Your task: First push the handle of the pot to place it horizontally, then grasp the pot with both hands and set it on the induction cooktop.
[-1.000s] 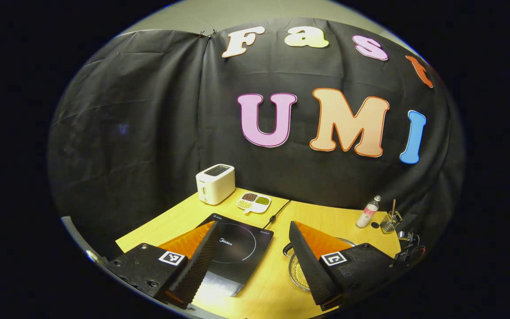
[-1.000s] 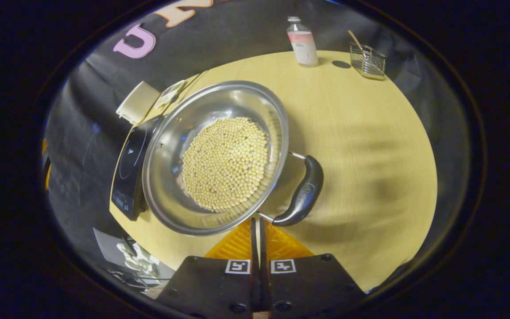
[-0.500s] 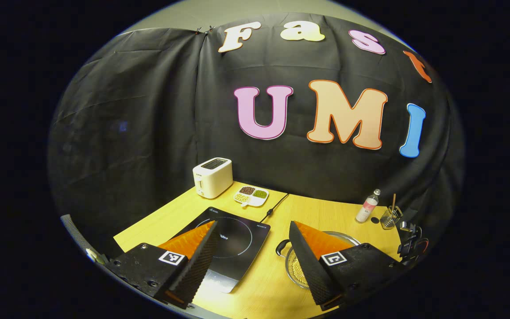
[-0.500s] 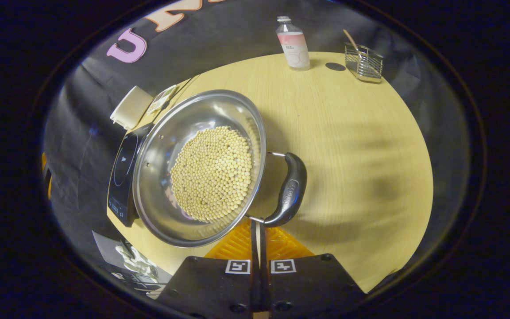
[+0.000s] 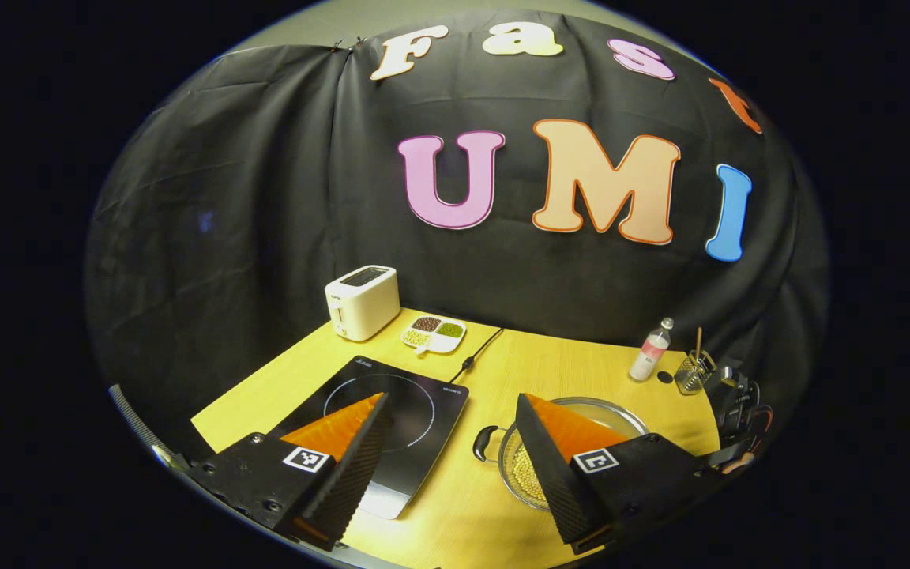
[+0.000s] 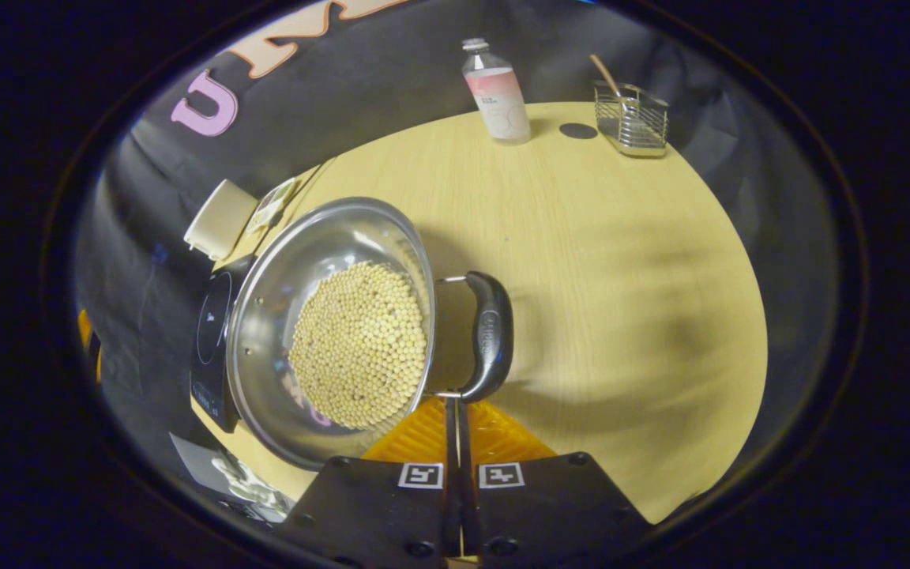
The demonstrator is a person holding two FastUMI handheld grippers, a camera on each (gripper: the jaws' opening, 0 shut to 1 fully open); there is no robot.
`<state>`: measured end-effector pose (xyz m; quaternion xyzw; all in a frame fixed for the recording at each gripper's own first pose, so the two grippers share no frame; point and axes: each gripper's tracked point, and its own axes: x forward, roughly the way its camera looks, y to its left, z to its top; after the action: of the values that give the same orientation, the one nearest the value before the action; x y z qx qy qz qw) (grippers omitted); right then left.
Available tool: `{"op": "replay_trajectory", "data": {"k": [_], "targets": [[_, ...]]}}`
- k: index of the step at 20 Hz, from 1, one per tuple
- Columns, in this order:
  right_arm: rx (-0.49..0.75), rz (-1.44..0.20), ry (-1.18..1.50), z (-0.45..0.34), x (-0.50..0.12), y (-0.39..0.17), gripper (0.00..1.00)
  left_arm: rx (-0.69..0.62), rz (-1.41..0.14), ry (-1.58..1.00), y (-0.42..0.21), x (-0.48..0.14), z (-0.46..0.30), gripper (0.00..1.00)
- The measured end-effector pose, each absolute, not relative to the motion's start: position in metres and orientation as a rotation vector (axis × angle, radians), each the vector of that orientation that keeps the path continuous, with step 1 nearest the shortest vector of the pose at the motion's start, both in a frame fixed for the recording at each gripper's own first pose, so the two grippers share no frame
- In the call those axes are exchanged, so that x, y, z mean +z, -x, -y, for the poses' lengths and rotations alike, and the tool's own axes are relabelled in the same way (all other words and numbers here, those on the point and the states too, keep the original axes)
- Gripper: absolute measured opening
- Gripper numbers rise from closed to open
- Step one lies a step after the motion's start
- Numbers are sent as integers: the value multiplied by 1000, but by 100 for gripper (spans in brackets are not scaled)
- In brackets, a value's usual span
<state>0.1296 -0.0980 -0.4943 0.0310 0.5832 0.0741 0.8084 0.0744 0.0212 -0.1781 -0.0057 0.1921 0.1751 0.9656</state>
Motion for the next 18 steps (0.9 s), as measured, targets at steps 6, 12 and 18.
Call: {"op": "replay_trajectory", "data": {"k": [6,12,18], "targets": [[180,-1276,-57,105,-500,-125,8,323,-527,20,-94,-238,-28,97],[169,-1294,-68,127,-492,-117,77,273,-588,13,-114,-269,-30,97],[157,-1251,-163,123,-470,-137,100,211,-654,31,-125,-295,-30,97]]}}
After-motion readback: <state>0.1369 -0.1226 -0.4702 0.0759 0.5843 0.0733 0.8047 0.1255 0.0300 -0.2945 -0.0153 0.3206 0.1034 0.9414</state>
